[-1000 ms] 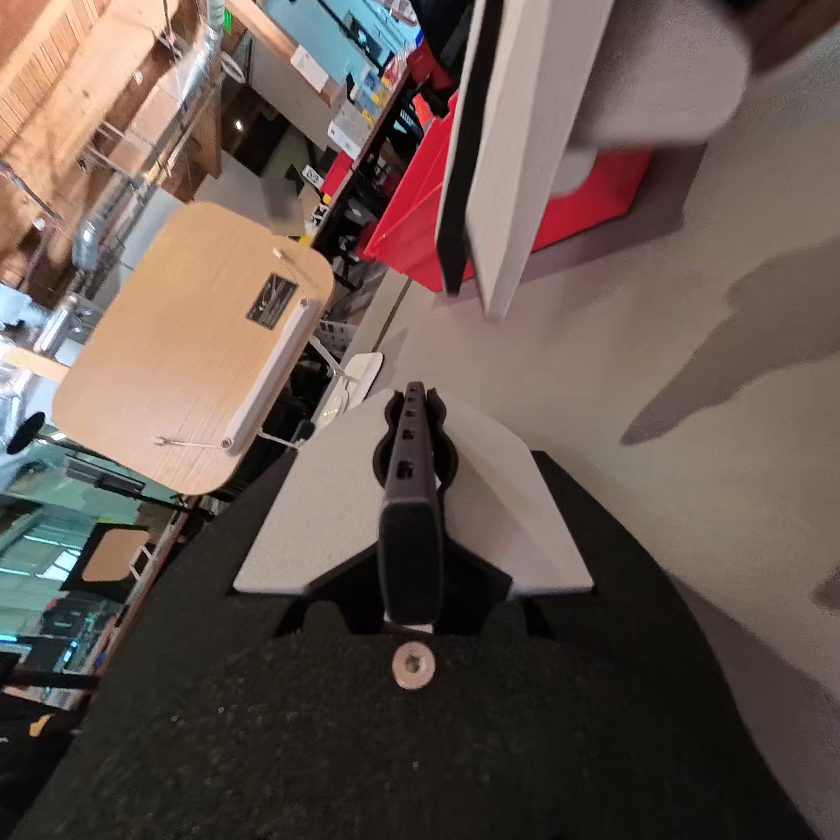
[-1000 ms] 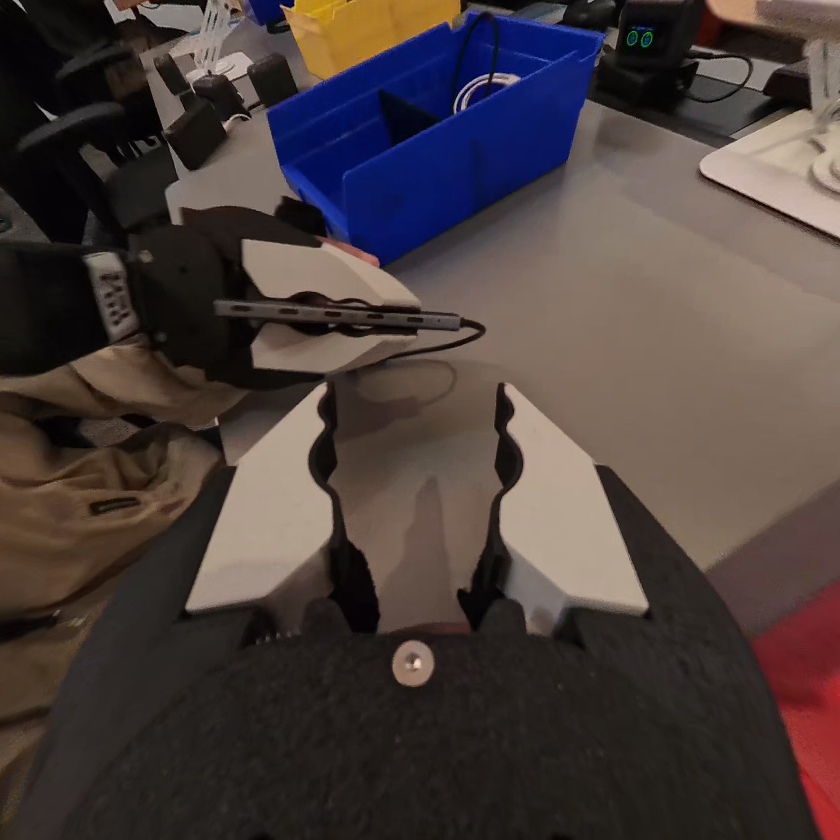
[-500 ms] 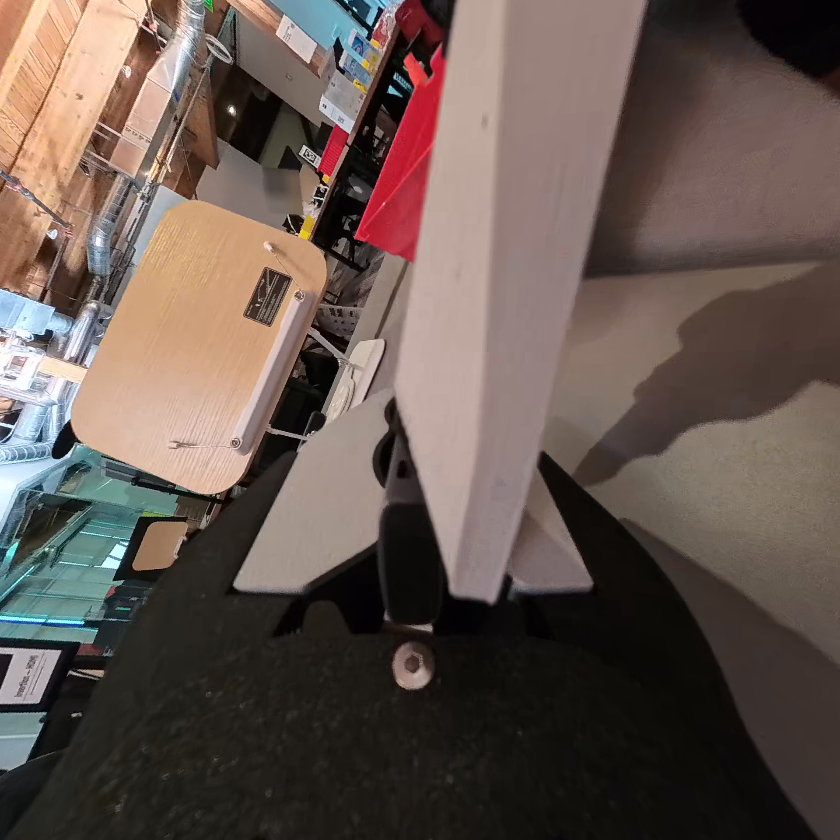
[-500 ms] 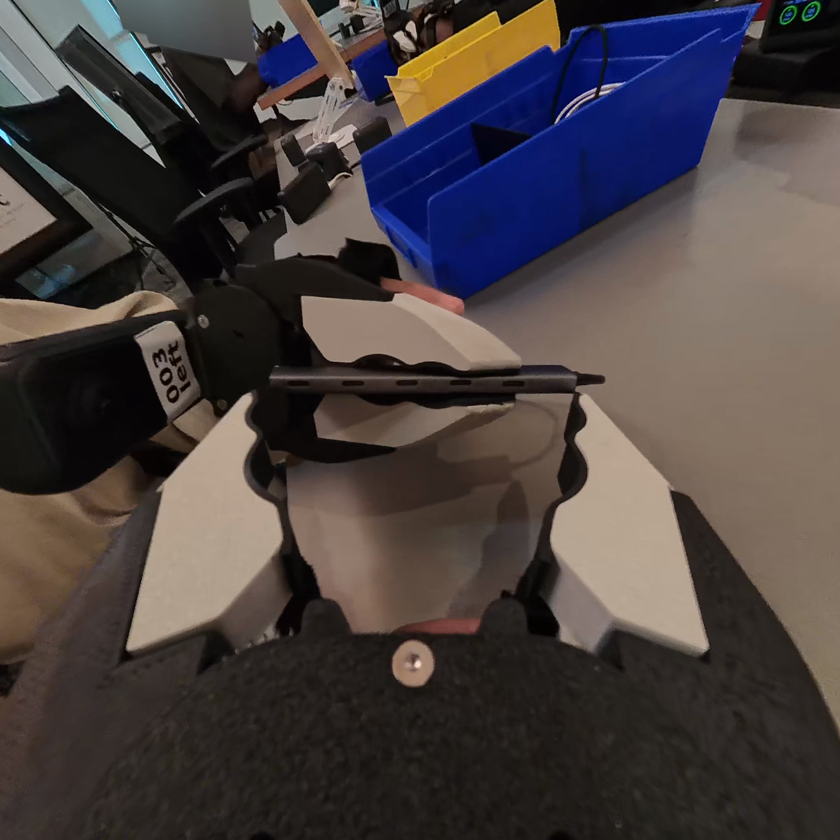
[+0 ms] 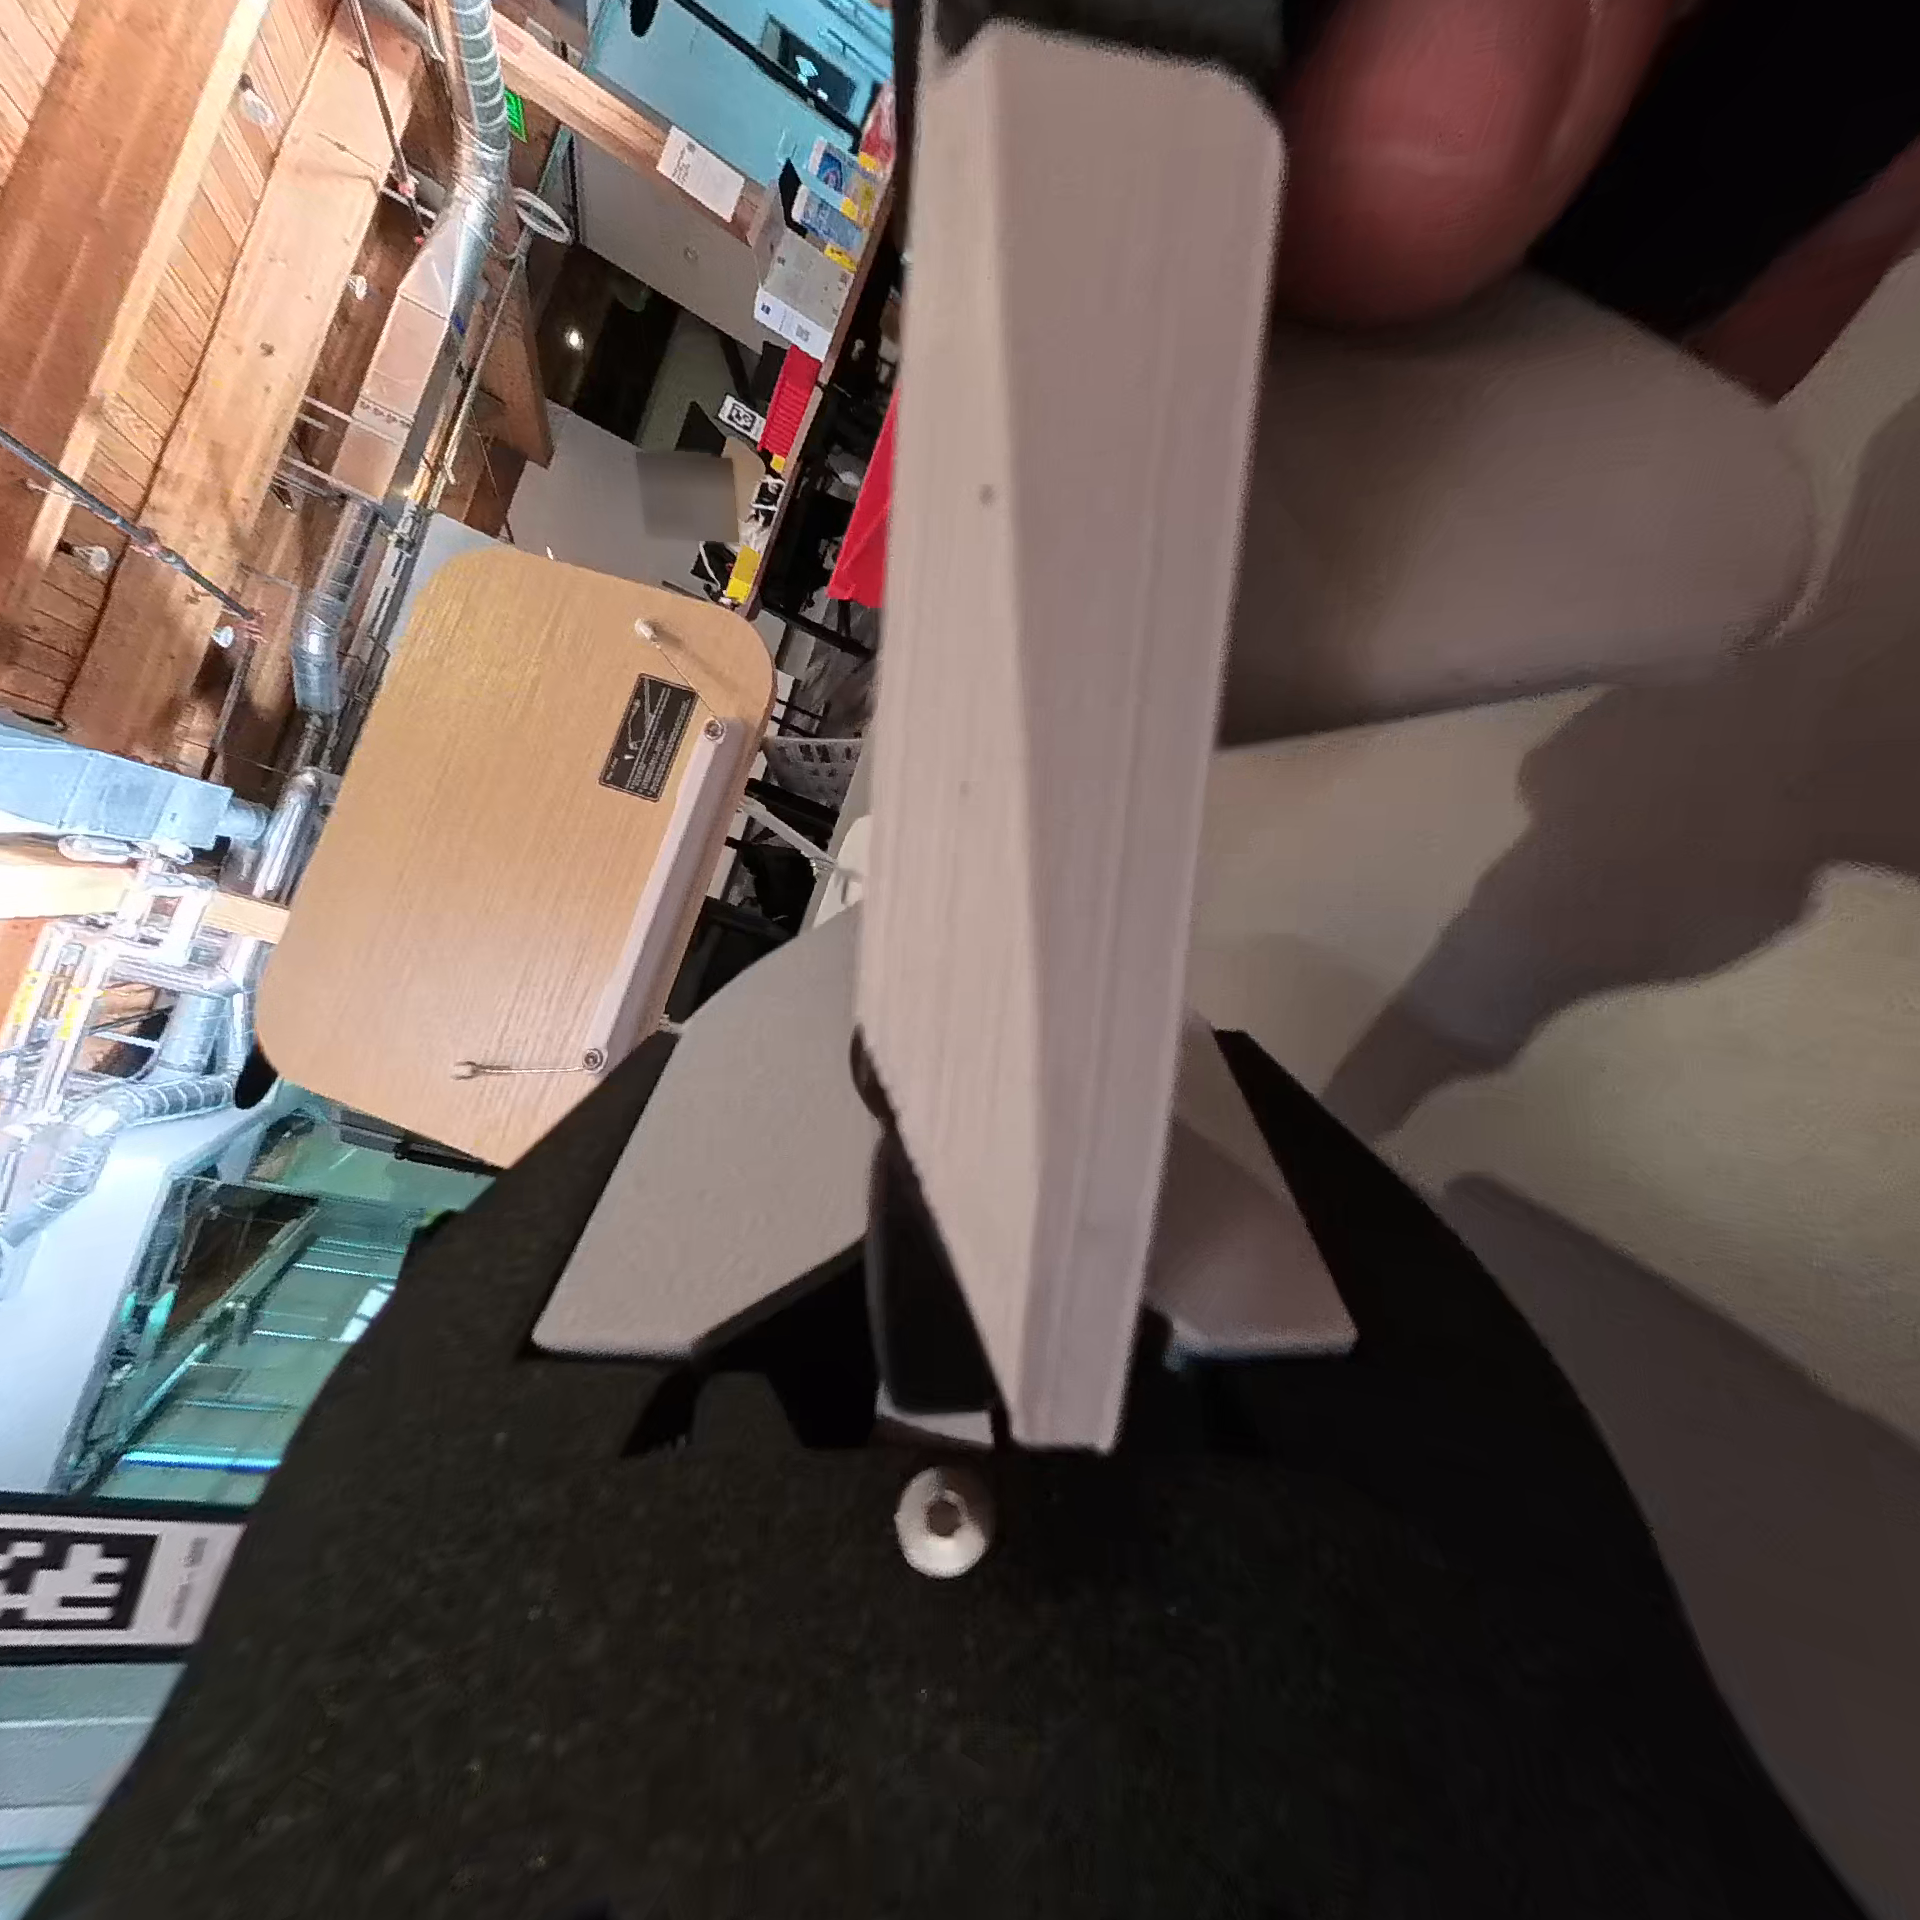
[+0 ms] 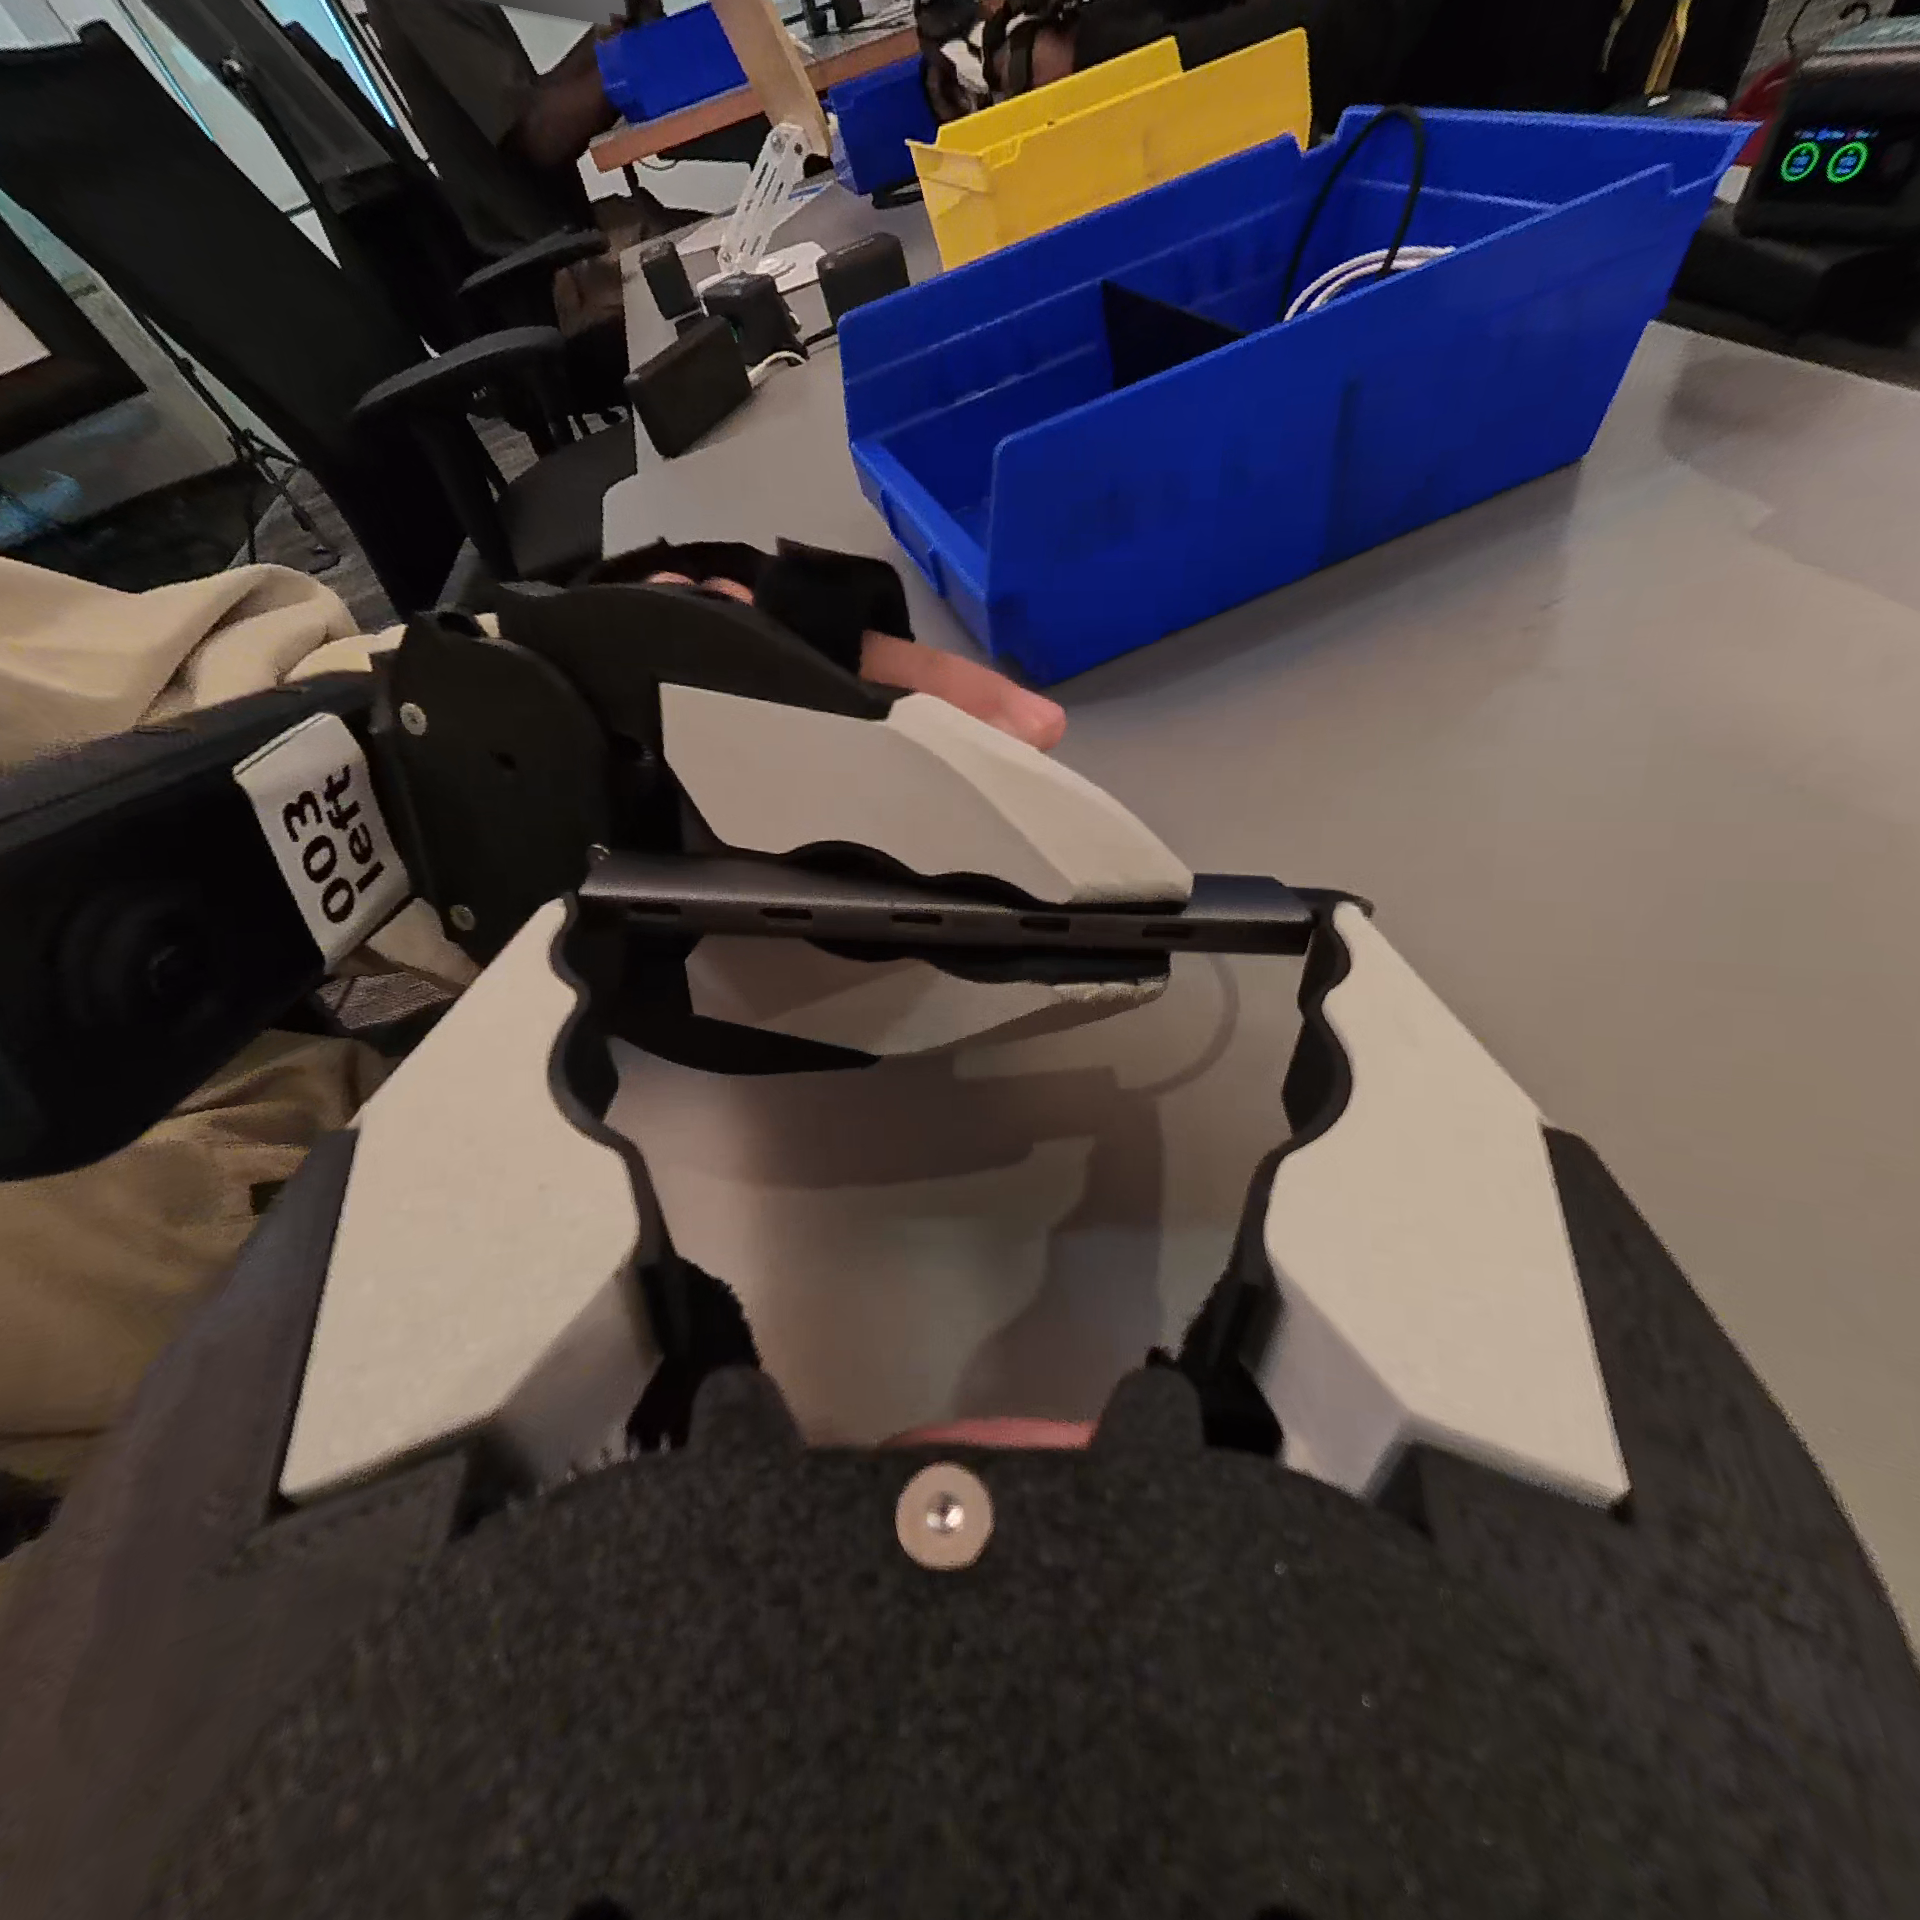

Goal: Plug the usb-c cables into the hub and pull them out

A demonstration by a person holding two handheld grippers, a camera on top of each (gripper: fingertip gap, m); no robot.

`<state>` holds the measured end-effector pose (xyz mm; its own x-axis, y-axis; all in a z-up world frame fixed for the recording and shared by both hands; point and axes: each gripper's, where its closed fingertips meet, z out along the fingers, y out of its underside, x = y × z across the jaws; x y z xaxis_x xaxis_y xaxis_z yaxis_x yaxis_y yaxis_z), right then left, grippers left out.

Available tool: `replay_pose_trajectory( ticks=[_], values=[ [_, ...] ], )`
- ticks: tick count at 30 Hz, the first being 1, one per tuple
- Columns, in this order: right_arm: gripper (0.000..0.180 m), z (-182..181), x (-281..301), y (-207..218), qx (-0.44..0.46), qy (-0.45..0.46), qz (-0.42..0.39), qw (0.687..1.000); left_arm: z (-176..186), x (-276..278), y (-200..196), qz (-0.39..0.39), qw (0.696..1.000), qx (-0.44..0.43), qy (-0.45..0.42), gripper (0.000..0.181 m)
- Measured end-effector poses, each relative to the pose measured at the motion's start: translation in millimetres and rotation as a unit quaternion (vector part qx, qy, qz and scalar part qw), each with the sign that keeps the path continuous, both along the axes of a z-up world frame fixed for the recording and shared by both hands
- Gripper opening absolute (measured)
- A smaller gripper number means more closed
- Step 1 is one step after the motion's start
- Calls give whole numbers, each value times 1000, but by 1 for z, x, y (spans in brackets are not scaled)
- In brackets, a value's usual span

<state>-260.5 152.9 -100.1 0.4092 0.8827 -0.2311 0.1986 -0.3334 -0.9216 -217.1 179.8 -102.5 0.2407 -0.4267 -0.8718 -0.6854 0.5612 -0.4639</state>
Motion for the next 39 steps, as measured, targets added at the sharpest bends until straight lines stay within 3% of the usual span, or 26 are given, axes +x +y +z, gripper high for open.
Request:
replay_pose_trajectory(
  ticks=[13,22,25,27,39],
  values=[
    [129,6,-3,-3,-53,55,7,997,10,-3,2,11,999,-3,-31,10],
    [129,8,-4,-4,-11,42,13,999,16,-4,0,6,999,16,-39,4],
    [126,6,-2,-3,8,29,9,999,18,-3,-2,0,999,16,-45,10],
    [135,0,2,7,26,5,-21,999,22,-1,-7,-9,998,21,-51,9],
    [134,16,-2,-5,20,47,8,999,20,-1,-4,1,999,29,-41,9]
  ],
)
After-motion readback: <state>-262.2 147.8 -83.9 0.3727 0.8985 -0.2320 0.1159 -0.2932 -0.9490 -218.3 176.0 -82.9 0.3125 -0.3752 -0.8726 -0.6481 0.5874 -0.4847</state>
